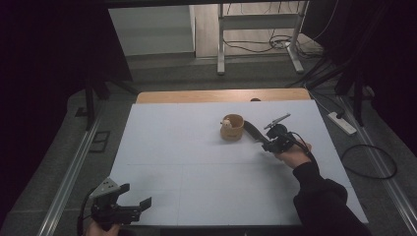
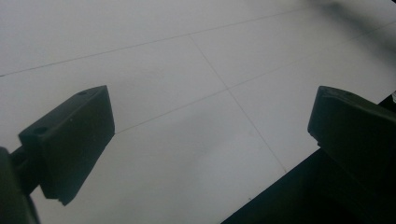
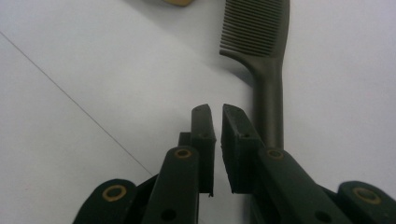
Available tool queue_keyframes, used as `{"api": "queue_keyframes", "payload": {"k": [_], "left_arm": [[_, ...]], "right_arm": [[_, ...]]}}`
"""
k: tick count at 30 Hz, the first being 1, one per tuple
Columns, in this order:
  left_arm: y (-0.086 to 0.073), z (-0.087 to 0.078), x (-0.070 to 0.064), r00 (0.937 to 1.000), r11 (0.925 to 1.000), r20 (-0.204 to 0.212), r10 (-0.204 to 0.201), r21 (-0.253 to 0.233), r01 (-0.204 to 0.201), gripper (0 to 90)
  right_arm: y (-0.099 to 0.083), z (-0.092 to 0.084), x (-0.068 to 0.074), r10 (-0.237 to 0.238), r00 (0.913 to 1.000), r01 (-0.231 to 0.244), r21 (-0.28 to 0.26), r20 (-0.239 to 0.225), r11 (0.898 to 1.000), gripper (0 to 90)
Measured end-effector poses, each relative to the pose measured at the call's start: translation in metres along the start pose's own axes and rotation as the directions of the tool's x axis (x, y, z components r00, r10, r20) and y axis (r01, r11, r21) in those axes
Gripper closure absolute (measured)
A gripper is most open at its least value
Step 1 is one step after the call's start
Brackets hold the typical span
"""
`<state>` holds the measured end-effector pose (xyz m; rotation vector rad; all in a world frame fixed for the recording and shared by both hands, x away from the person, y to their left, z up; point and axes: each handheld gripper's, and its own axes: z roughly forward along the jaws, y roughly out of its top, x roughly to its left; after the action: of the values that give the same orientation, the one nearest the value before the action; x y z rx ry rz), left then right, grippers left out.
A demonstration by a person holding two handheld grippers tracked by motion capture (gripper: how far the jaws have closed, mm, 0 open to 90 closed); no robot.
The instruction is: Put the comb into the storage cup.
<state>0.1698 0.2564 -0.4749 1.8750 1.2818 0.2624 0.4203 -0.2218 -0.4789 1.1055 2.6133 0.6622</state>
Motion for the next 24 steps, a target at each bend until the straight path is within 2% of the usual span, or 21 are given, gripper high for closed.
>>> {"api": "queue_keyframes", "payload": {"k": [5, 11, 12, 15, 17, 18, 19, 20, 21, 24], "left_arm": [[0.000, 0.000, 0.000, 1.0000, 1.0000, 0.001, -0.001, 0.000, 0.001, 1.2], [0.000, 0.000, 0.000, 1.0000, 1.0000, 0.000, -0.001, 0.000, 0.001, 1.2], [0.000, 0.000, 0.000, 1.0000, 1.0000, 0.000, -0.001, 0.000, 0.001, 1.2], [0.000, 0.000, 0.000, 1.0000, 1.0000, 0.000, -0.001, 0.000, 0.001, 1.2], [0.000, 0.000, 0.000, 1.0000, 1.0000, 0.002, -0.003, 0.000, 0.003, 1.2], [0.000, 0.000, 0.000, 1.0000, 1.0000, 0.001, -0.002, 0.000, 0.002, 1.2], [0.000, 0.000, 0.000, 1.0000, 1.0000, 0.001, -0.003, 0.000, 0.003, 1.2], [0.000, 0.000, 0.000, 1.0000, 1.0000, 0.001, -0.003, 0.000, 0.003, 1.2], [0.000, 0.000, 0.000, 1.0000, 1.0000, 0.001, -0.003, 0.000, 0.003, 1.2], [0.000, 0.000, 0.000, 1.0000, 1.0000, 0.001, -0.003, 0.000, 0.003, 1.3]], "right_arm": [[0.005, -0.004, 0.004, -0.014, 0.9999, 0.014, -0.008, -0.001, 1.000, 73.5], [0.007, -0.008, 0.003, -0.013, 0.9998, 0.013, -0.004, 0.014, 1.000, 61.9], [0.008, -0.009, 0.001, -0.002, 0.9998, 0.002, -0.004, 0.019, 1.000, 57.6], [0.008, -0.011, -0.002, 0.007, 0.9995, -0.006, -0.013, 0.031, 1.000, 53.9], [0.009, -0.014, -0.006, 0.025, 0.9990, -0.024, -0.022, 0.037, 0.999, 46.0], [0.009, -0.014, -0.006, 0.025, 0.9990, -0.024, -0.022, 0.037, 0.999, 46.0], [0.010, -0.016, -0.009, 0.031, 0.9986, -0.030, -0.024, 0.043, 0.999, 40.8], [0.010, -0.016, -0.009, 0.031, 0.9986, -0.030, -0.024, 0.043, 0.999, 40.8], [0.011, -0.017, -0.011, 0.036, 0.9985, -0.035, -0.028, 0.042, 0.999, 36.0], [0.011, -0.017, -0.012, 0.039, 0.9985, -0.038, -0.032, 0.038, 0.999, 31.8]]}}
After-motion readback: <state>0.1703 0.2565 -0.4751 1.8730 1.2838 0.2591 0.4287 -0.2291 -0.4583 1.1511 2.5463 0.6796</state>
